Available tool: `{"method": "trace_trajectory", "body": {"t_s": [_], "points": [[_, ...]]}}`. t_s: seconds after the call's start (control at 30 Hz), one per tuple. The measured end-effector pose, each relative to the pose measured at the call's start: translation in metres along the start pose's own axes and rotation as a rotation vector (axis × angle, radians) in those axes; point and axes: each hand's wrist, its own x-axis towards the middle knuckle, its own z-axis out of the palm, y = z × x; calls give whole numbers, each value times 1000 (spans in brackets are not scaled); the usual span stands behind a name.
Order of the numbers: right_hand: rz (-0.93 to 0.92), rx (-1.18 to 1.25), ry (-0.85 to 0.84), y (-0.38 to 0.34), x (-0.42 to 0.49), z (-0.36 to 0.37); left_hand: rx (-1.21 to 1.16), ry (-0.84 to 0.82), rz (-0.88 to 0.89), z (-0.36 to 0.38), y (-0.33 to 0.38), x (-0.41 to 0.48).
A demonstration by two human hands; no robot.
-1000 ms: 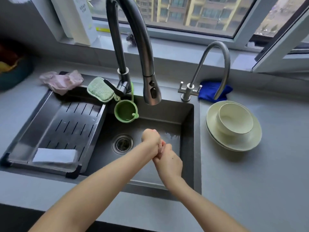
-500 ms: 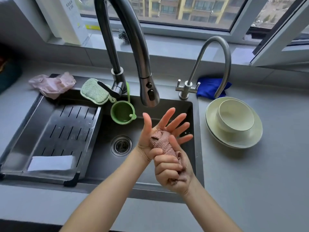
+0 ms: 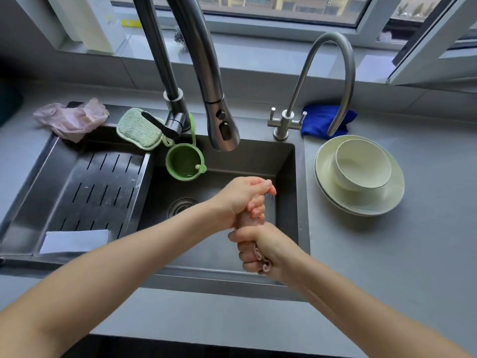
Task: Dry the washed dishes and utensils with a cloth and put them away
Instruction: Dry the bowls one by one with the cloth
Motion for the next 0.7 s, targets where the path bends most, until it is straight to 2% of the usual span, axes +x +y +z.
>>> {"method": "trace_trajectory", "body": {"t_s": [0.23,0.43,0.5,0.6,0.7], "points": [[-138,-266,312,16,32,-4,125,309,-48,9,-21,28],[-363,-490,472,22,48,-16,168,443,-43,13,-26,47],[-349,-512,465,19,46,-23,152,405,-59,13,-20,47],[-302,-481,290,5,32,-40,200,279,-60,11,-5,42],[-363,-479,151,-9,15,-54,287,193,-82,7,5,40]]}}
